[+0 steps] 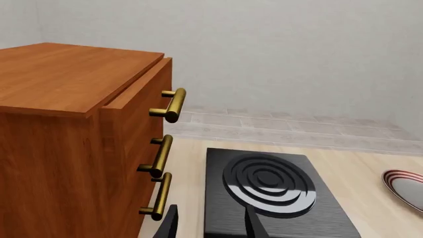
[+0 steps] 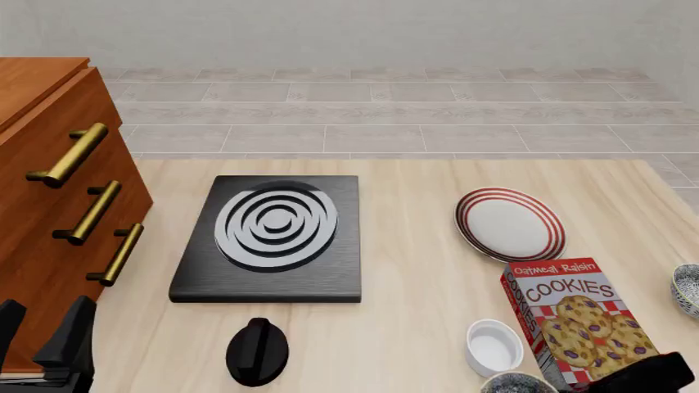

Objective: Pick the akita bowl next to the ramekin and place it on the plate.

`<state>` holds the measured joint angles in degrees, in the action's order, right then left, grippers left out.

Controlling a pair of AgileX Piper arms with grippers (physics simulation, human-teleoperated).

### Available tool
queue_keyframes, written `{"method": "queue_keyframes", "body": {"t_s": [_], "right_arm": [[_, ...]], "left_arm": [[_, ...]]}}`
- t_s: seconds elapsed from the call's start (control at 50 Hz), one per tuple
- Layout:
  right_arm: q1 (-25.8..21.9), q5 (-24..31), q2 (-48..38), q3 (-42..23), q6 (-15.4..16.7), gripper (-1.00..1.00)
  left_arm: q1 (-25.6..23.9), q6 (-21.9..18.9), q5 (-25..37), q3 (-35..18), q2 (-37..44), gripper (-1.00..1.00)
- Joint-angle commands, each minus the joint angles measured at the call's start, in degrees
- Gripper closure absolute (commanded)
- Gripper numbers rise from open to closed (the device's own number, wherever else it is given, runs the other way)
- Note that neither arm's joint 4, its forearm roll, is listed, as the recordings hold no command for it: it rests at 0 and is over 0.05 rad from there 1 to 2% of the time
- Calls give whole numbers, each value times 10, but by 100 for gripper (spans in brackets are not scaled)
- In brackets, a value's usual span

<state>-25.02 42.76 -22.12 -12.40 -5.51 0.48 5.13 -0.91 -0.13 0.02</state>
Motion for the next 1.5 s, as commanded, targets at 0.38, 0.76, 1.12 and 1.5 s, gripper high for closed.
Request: {"method": "queue_keyframes", "body": {"t_s": [0.38,0.76,1.12,1.5], "right_arm": [[-31,-25,-39,-52,-75,100],[-31,-50,-74,-86,-116,100],[-13,-61,-76,-100,-134,100],[17,-93,-95,-103,-151,100]], "left_arm": [[-1,-3,2,0,0,-100],[-1,-3,2,0,0,-100],[0,-2,1,0,0,-100],[0,-3,2,0,0,-100]]}}
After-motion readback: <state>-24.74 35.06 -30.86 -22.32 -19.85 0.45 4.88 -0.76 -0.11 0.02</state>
